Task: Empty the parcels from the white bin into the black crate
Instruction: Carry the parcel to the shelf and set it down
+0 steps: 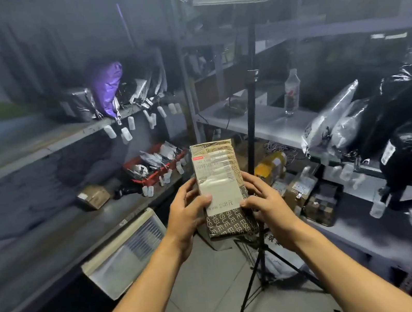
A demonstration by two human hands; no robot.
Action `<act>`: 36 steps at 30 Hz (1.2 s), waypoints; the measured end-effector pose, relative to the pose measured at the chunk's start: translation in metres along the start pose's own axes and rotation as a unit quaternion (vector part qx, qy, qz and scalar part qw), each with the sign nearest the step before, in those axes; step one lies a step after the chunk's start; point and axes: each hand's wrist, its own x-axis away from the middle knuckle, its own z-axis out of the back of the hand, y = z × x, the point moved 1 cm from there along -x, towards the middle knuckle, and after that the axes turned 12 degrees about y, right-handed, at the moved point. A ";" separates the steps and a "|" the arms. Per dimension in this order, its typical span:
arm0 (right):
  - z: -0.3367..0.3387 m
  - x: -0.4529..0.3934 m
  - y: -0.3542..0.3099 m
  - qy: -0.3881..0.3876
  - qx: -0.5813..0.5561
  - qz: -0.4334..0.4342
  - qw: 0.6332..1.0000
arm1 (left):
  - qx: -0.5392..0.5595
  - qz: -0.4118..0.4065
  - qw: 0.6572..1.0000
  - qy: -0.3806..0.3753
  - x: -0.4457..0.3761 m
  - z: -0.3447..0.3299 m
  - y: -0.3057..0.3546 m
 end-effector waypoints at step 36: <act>-0.349 -0.201 0.074 -0.036 0.020 -0.045 0.998 | 0.001 0.008 0.999 0.039 -0.259 0.308 0.023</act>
